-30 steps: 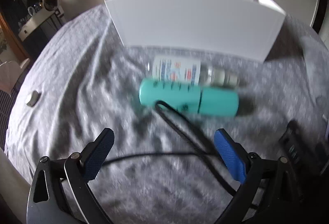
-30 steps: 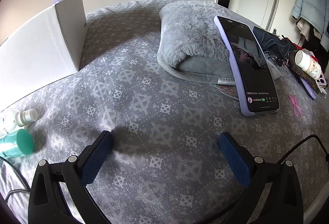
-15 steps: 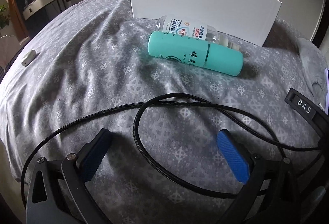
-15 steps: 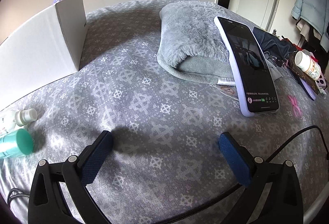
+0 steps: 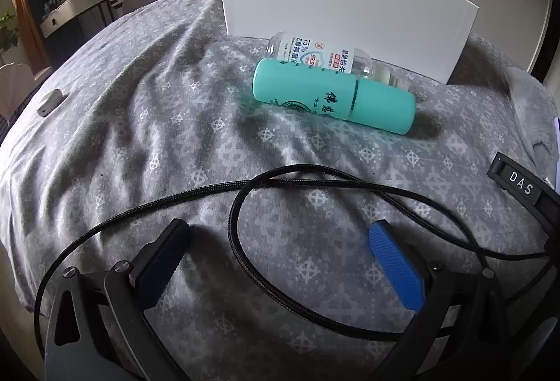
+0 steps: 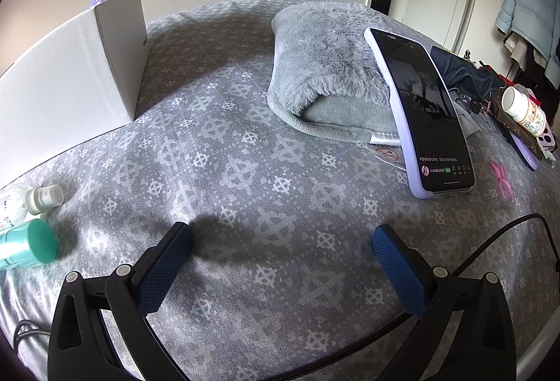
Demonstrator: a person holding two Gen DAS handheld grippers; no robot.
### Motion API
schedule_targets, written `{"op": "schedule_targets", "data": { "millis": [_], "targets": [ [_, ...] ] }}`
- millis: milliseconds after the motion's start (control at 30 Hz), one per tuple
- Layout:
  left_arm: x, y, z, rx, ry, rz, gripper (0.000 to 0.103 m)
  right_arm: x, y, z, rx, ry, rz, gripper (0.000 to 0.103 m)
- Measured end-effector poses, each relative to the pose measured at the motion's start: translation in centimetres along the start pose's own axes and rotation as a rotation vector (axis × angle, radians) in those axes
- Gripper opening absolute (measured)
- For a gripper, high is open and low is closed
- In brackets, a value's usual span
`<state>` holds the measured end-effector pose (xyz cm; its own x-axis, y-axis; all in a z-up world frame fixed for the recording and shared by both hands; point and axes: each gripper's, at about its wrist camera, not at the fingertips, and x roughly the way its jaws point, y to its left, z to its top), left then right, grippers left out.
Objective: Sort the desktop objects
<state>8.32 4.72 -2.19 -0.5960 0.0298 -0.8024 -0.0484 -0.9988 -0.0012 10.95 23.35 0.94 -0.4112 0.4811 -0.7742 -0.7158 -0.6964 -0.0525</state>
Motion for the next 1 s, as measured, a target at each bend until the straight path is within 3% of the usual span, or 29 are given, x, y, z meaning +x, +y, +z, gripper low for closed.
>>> {"op": "schedule_targets", "data": {
  "millis": [1000],
  "targets": [
    [-0.04, 0.01, 0.03, 0.009, -0.013, 0.000, 0.103, 0.01, -0.01, 0.00, 0.000, 0.000, 0.000, 0.103]
  ]
}}
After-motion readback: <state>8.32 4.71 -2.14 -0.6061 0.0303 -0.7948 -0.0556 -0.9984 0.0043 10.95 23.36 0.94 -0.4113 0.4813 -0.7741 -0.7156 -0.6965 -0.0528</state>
